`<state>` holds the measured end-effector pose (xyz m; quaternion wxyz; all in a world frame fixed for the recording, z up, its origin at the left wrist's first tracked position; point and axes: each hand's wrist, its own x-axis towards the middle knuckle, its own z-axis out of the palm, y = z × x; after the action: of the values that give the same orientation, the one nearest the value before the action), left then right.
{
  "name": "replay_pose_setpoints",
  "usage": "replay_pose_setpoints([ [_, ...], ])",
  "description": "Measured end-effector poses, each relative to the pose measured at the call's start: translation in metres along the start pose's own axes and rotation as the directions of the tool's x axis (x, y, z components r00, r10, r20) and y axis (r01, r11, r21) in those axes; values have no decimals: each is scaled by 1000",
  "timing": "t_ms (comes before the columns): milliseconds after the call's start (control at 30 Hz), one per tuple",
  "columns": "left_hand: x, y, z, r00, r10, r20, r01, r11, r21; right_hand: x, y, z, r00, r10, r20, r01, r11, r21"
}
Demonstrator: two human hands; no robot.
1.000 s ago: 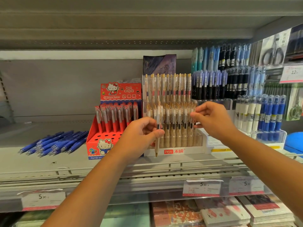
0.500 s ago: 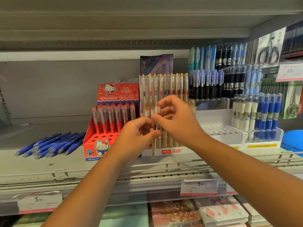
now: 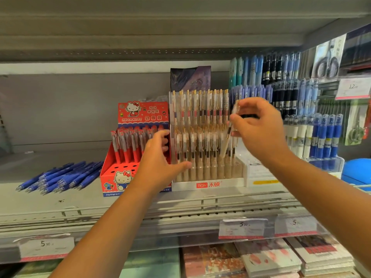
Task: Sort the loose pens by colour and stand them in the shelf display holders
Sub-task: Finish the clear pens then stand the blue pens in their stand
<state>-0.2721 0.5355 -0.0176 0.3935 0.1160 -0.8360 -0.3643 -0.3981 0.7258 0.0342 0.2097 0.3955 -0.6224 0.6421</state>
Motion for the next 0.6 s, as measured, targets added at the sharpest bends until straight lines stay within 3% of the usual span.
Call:
replay_pose_setpoints([
  [100, 2, -4, 6, 988, -70, 138, 50, 988, 145, 10, 12, -16, 997, -17, -78, 10, 995, -95],
  [200, 3, -6, 10, 989, -61, 138, 24, 967, 254, 12, 26, -21, 996, 12, -88, -27, 986, -167],
  [400, 5, -11, 10, 991, -86, 107, 58, 968, 243, 4, 44, -16, 996, 68, -63, -81, 971, -226],
  [600, 4, -10, 9, 991, -90, 97, 61, 960, 274, -6, 48, -11, 999, 37, 1, -35, 954, -298],
])
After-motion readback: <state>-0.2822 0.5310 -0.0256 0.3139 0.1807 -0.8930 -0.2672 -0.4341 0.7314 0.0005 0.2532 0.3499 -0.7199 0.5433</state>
